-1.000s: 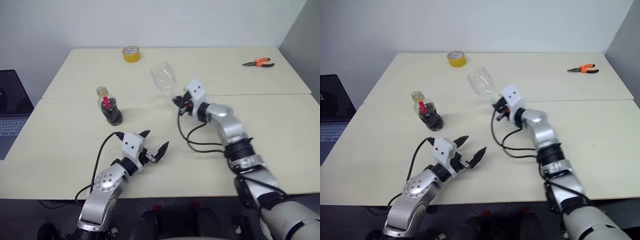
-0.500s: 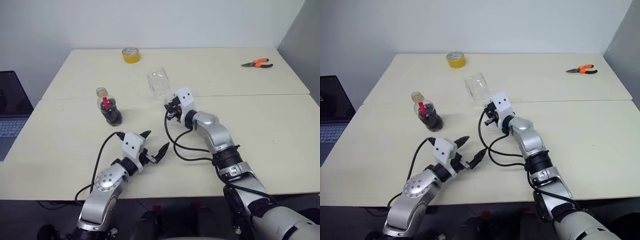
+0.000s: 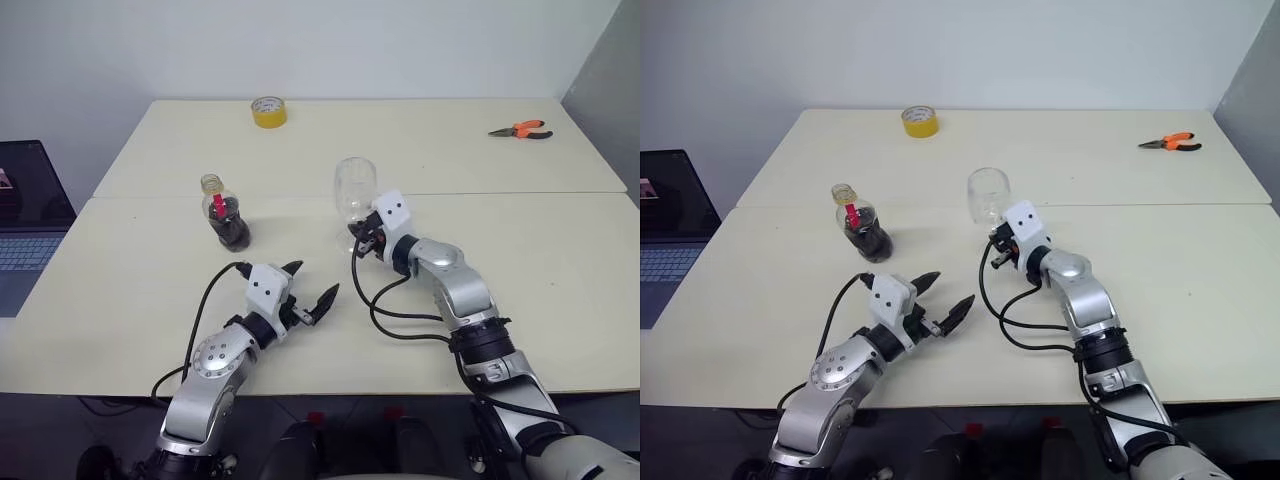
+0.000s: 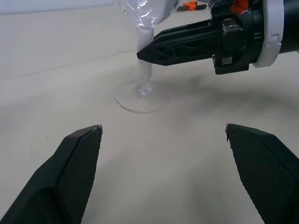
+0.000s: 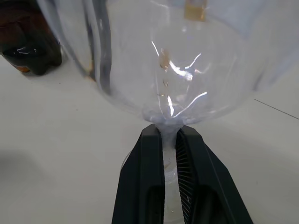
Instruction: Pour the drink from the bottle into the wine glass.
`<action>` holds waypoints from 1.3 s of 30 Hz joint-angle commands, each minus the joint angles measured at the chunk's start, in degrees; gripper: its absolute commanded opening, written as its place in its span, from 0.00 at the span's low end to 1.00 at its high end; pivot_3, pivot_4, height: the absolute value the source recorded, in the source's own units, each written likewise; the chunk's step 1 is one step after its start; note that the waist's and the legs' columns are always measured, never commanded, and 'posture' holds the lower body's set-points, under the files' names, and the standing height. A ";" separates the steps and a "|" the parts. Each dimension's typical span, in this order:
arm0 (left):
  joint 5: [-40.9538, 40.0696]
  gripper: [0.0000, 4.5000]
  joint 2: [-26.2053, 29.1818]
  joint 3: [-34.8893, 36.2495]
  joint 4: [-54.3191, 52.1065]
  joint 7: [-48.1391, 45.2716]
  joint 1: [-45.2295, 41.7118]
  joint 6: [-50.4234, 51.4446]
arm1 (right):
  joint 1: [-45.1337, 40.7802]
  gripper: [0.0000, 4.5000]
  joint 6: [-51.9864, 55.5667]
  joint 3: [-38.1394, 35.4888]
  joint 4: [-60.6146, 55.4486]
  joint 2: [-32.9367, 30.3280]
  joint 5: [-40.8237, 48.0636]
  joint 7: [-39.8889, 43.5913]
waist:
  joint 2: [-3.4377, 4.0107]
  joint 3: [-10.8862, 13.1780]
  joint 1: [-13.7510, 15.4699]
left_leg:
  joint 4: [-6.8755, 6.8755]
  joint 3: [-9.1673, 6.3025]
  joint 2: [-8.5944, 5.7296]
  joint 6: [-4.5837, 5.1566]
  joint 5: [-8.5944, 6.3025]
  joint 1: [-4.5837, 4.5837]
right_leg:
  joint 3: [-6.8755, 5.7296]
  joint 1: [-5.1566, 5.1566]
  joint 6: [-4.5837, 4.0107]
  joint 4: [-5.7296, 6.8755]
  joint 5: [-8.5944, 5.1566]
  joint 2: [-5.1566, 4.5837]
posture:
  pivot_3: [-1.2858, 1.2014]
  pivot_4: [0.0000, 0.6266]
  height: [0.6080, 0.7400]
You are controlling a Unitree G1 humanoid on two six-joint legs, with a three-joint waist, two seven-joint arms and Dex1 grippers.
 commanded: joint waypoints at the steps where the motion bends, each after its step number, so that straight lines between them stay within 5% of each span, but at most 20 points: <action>1: -0.01 1.00 0.09 0.46 -0.74 -0.49 -0.28 -1.31 | 1.29 0.03 2.78 1.46 0.50 -0.36 0.23 0.83 | 0.01 -0.02 -0.01 | -0.02 0.00 0.01 0.00 0.00 0.00 | 0.00 0.00 0.00 0.00 0.00 0.00 | 0.52 0.24 1.00; 5: 0.10 1.00 0.02 0.68 -0.91 -0.38 -0.13 -1.30 | 0.53 0.03 2.61 1.39 0.60 -0.25 0.51 0.76 | 0.01 -0.03 -0.04 | -0.02 0.02 0.01 0.00 0.00 0.00 | 0.02 0.01 0.00 0.00 0.00 0.01 | 0.52 0.24 1.00; 18: -2.76 1.00 -1.58 6.61 -1.59 2.29 0.90 -1.26 | 1.52 0.99 7.03 -0.16 -6.63 -4.79 3.81 3.57 | 0.01 -0.02 -0.13 | -0.03 0.07 0.02 0.00 0.00 -0.07 | 0.07 0.00 0.00 0.01 0.00 0.02 | 0.52 0.24 1.00; 29: -11.86 1.00 -2.91 20.76 -7.18 5.79 10.70 -1.00 | 11.89 0.99 17.62 -15.22 -30.18 -35.09 25.99 30.26 | 0.00 0.07 0.30 | -0.04 0.07 0.08 0.05 -0.03 -0.09 | 0.06 0.10 0.00 -0.07 0.00 0.04 | 0.52 0.24 1.00; 33: -9.62 1.00 -4.92 23.10 -3.94 9.75 9.68 -4.48 | 8.95 0.99 18.78 -16.79 -34.80 -36.67 32.99 32.10 | -0.02 0.09 0.18 | -0.21 0.18 0.14 0.06 -0.03 -0.04 | 0.10 0.10 0.00 -0.12 -0.01 0.07 | 0.52 0.24 1.00; 39: -4.41 1.00 -4.07 23.28 -0.32 14.22 4.83 -6.90 | 3.27 0.99 18.68 -12.83 -35.77 -34.21 32.13 25.87 | -0.30 0.22 0.86 | -0.03 0.13 0.06 0.06 -0.03 -0.04 | 0.05 0.23 0.00 -0.17 0.00 0.01 | 0.52 0.24 1.00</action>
